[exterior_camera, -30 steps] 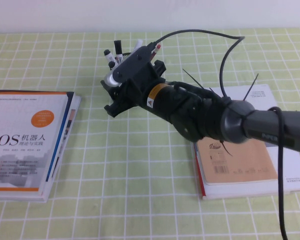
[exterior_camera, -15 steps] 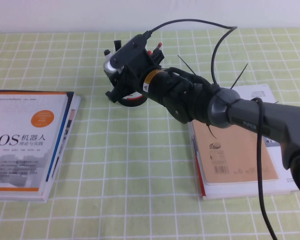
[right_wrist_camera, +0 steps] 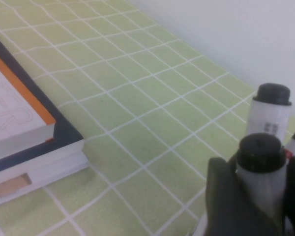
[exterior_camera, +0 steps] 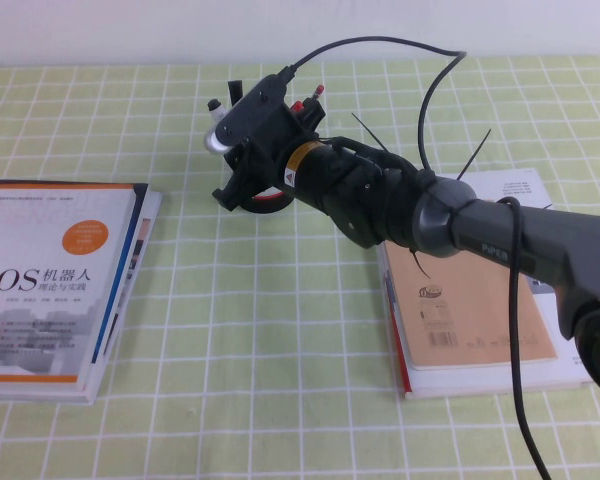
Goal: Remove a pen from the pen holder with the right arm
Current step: 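Take a marker out of the pen holder and lay it on the table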
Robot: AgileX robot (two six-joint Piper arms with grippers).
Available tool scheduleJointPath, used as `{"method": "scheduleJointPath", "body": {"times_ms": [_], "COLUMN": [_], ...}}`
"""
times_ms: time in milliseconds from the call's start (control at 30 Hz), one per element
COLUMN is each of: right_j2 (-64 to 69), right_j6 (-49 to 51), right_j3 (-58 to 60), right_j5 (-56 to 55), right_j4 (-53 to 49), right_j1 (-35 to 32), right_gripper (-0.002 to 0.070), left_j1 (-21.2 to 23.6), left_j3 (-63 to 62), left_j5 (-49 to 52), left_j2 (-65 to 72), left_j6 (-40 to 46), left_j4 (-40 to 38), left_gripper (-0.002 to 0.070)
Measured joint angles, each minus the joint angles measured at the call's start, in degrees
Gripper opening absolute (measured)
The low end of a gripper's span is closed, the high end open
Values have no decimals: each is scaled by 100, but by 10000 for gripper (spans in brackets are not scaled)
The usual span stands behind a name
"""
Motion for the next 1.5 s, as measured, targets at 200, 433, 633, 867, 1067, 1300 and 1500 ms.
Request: {"method": "scheduleJointPath", "body": {"times_ms": [200,433,633,867,1067,1300,1500], "right_j2": [0,0,0,-352,-983,-1596,-2060], "right_j6": [-136,-188,-198,-160,-106,638,877], "right_j3": [0,0,0,0,0,0,0], "right_j5": [0,-104,-157,167,477,1049,1939], "right_j4": [-12,-32,-32,12,113,134,298], "right_j1": [0,-8,-21,-21,-21,-21,-21], "right_gripper": [188,118,111,111,111,111,111], "left_j1": [0,0,0,0,0,0,0], "left_j3": [0,0,0,0,0,0,0], "left_j5": [0,0,0,0,0,0,0], "left_j2": [0,0,0,0,0,0,0], "left_j6": [0,0,0,0,0,0,0], "left_j4": [0,0,0,0,0,0,0], "left_gripper": [-8,-8,-8,-8,-8,-8,-8]}}
